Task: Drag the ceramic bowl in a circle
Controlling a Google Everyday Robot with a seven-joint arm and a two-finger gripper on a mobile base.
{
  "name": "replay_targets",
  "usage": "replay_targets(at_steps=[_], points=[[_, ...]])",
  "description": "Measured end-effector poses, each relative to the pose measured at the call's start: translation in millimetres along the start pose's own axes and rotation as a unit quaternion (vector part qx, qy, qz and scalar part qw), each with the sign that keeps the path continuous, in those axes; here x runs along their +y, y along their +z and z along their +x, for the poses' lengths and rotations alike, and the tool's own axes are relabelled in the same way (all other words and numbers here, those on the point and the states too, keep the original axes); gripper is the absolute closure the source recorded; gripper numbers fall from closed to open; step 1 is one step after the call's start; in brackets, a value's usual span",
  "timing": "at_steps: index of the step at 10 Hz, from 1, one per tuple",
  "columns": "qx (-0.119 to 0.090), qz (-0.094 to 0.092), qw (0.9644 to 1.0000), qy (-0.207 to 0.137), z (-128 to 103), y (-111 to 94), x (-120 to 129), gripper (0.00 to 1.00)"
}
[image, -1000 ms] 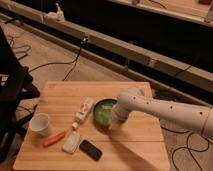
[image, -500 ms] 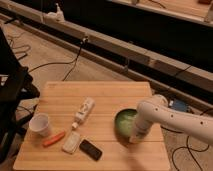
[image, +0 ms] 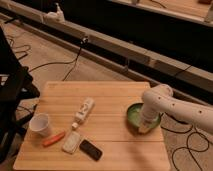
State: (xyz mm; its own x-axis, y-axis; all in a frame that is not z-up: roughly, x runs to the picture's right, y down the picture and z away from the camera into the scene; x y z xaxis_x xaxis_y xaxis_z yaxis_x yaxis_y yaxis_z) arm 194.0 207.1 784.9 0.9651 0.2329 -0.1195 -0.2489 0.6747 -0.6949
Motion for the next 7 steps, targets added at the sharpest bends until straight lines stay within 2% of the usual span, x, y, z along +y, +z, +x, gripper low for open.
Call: replay_targets(at_steps=[2, 4, 6, 7], points=[[-0.010, 0.001, 0.9996, -0.025, -31, 8, -19, 1.00], [-0.022, 0.005, 0.9983, -0.053, -59, 10, -18, 1.00], [-0.029, 0.006, 0.9956, -0.089, -83, 8, 9, 1.00], [-0.036, 0.004, 0.9949, -0.095, -90, 7, 27, 1.00]])
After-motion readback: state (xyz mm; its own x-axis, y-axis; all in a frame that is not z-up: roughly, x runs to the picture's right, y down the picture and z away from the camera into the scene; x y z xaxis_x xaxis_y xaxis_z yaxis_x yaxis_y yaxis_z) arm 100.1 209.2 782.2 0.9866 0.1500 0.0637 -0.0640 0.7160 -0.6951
